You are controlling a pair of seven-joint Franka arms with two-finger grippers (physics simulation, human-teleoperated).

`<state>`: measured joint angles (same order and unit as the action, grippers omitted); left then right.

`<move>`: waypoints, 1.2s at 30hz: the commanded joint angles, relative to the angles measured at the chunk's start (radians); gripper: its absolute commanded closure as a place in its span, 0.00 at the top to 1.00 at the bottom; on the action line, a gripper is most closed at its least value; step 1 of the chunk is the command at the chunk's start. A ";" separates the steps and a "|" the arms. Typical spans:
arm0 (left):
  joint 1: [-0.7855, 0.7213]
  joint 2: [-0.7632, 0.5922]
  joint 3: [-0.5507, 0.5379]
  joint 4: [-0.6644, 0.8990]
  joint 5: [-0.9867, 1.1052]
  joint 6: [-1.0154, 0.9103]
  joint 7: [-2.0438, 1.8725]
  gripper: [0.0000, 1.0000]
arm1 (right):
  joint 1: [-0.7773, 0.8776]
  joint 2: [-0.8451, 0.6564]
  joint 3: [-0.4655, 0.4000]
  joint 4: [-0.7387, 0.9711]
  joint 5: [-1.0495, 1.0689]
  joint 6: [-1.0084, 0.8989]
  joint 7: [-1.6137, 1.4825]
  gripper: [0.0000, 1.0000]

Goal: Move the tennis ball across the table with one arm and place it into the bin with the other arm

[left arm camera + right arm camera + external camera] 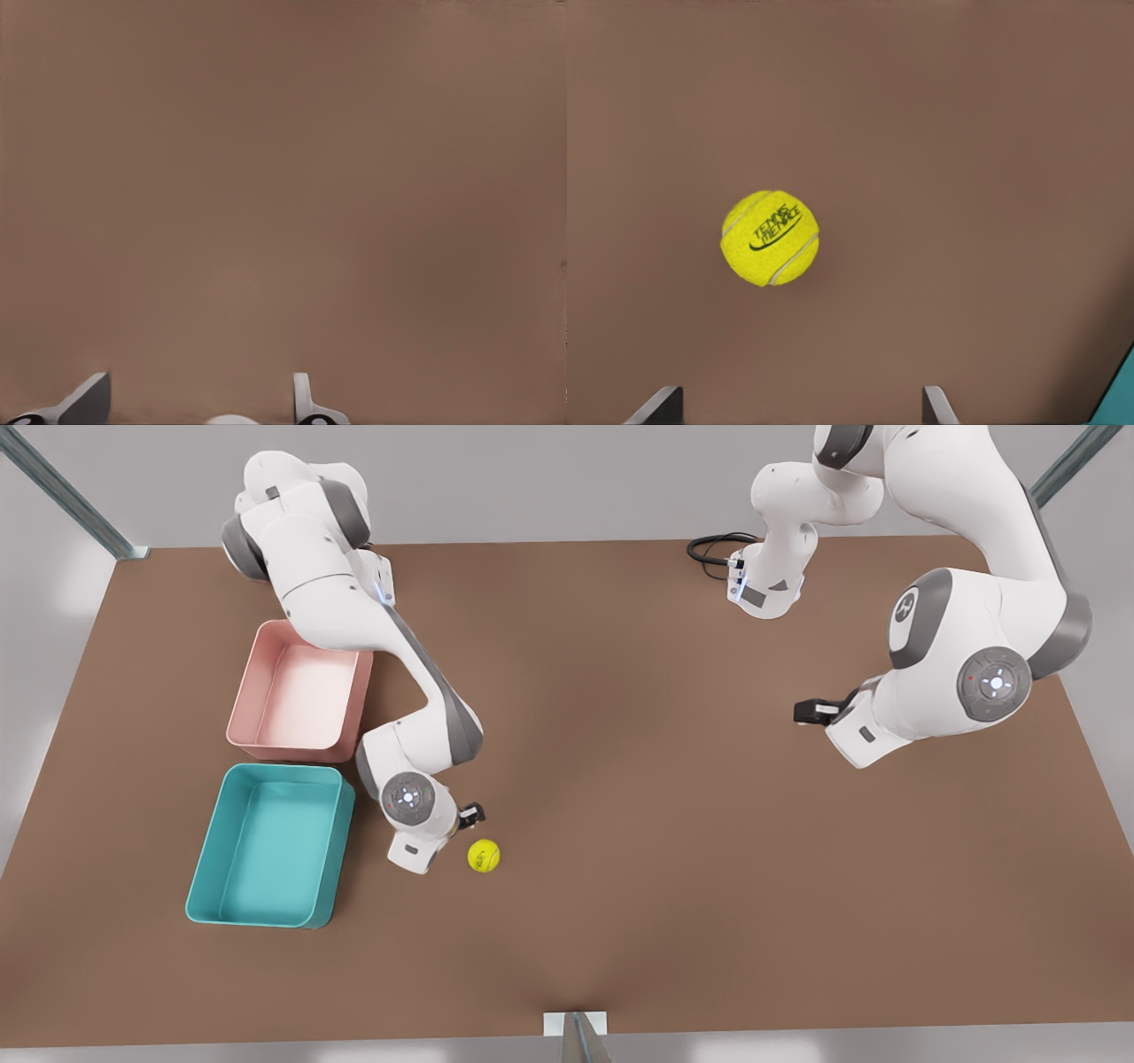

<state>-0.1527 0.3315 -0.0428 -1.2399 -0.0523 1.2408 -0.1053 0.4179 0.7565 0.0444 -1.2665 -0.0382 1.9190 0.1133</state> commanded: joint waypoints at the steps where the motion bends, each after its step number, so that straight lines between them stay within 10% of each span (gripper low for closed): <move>1: 0.002 0.003 0.000 0.000 -0.001 -0.007 -0.312 1.00 | 0.016 0.032 0.000 0.007 -0.058 0.213 0.385 1.00; 36: 0.007 0.023 0.000 0.000 -0.001 -0.018 -0.312 1.00 | 0.039 0.241 -0.020 0.070 0.006 0.287 0.456 1.00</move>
<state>-0.1457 0.3556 -0.0428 -1.2407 -0.0544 1.2253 -0.3760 0.4589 0.9992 0.0253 -1.1957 -0.0330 2.1897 0.5092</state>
